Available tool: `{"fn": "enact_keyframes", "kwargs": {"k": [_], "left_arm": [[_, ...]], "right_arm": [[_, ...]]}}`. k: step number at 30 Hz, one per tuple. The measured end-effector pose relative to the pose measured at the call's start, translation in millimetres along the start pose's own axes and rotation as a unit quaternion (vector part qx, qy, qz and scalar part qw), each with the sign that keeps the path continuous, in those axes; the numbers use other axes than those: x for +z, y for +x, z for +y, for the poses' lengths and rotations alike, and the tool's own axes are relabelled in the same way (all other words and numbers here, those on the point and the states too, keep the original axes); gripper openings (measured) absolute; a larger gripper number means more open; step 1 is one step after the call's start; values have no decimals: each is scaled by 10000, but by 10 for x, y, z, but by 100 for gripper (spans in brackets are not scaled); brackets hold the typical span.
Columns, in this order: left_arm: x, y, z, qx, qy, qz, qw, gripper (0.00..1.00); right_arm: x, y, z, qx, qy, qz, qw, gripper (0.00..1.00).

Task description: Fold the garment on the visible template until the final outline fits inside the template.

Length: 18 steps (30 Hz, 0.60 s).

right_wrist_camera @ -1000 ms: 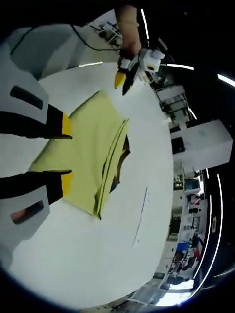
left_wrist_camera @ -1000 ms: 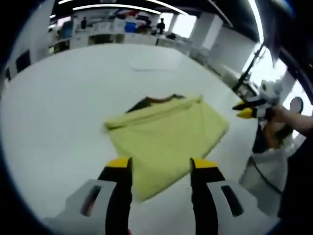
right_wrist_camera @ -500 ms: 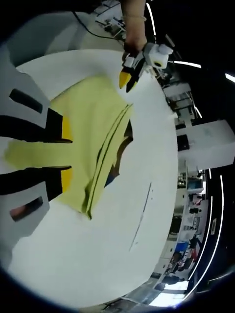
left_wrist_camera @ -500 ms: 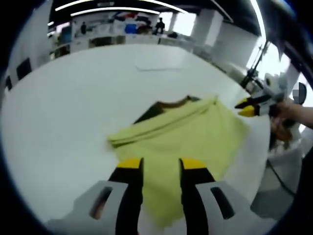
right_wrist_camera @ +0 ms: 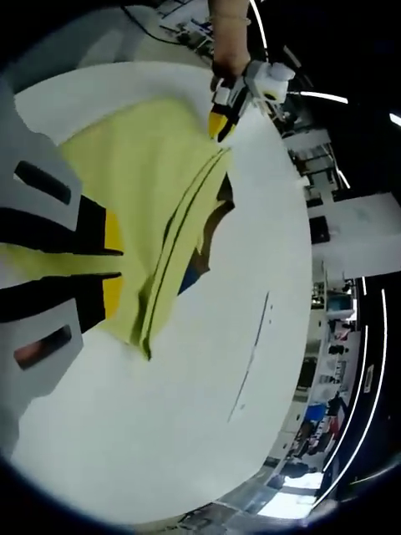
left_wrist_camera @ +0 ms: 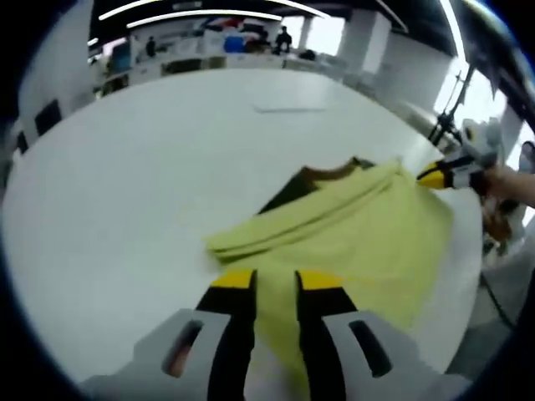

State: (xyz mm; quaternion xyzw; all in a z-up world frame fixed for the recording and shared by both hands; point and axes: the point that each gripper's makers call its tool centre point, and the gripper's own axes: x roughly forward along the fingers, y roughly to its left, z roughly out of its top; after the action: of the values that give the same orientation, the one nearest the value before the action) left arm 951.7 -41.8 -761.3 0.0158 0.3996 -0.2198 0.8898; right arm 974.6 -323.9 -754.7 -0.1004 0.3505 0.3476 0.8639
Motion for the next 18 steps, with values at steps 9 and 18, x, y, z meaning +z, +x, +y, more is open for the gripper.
{"fn": "enact_keyframes", "kwargs": {"k": [9, 18], "left_arm": [[12, 95, 95, 112, 84, 11, 9999, 9], [64, 184, 161, 172, 134, 8, 9998, 7]], "right_arm": [[30, 111, -172, -189, 15, 19, 9998, 7], [87, 243, -247, -227, -37, 51, 9997, 7]]}}
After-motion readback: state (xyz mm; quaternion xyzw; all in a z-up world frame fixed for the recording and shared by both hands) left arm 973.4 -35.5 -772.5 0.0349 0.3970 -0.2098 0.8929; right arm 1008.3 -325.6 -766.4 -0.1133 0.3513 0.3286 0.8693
